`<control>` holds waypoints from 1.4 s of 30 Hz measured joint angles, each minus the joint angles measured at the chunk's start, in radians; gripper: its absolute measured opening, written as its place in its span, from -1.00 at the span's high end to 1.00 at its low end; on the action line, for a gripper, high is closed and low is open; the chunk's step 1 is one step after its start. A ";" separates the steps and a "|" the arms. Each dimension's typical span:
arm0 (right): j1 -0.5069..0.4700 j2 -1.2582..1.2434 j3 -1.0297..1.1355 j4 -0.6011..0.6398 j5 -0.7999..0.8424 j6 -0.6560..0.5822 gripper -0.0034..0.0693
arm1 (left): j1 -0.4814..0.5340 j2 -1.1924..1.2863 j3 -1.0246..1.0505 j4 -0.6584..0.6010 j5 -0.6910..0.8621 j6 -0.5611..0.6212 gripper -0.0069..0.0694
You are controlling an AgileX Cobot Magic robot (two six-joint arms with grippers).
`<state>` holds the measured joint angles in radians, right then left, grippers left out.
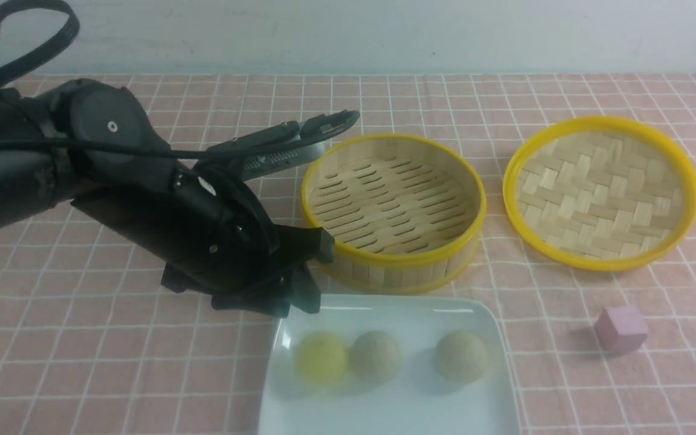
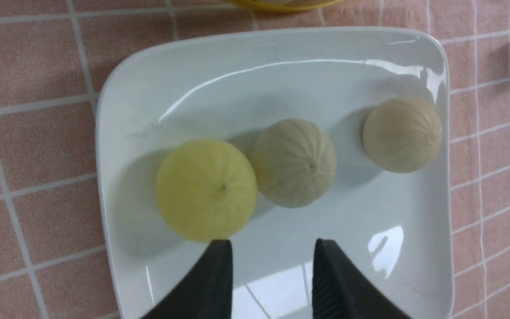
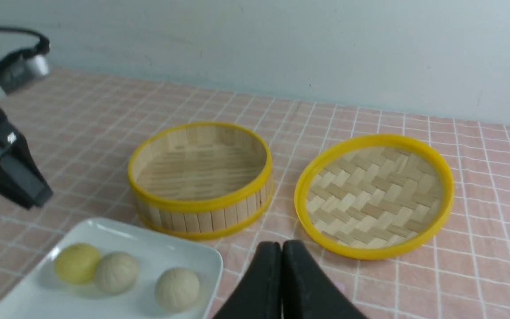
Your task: Put the steamed buns into the plate on the pink tablecloth.
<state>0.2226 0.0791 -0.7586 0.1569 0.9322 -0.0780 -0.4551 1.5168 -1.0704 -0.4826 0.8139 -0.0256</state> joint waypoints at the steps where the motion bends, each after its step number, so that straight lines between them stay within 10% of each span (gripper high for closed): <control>1: 0.000 -0.004 0.077 0.019 -0.102 0.014 0.93 | 0.000 0.000 0.000 0.004 0.018 0.017 0.32; 6: 0.000 0.009 0.317 0.076 -0.438 0.025 0.92 | 0.000 0.000 0.000 0.007 0.073 0.086 0.75; 13: 0.000 0.014 0.454 0.086 -0.713 0.025 0.90 | 0.000 0.000 0.000 0.006 0.112 0.137 0.82; 42: 0.000 0.009 0.474 0.082 -0.614 0.025 0.79 | 0.000 0.000 0.000 0.011 0.104 0.145 0.75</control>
<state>0.2226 0.0879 -0.2843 0.2386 0.3181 -0.0535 -0.4551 1.5168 -1.0704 -0.4714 0.9181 0.1198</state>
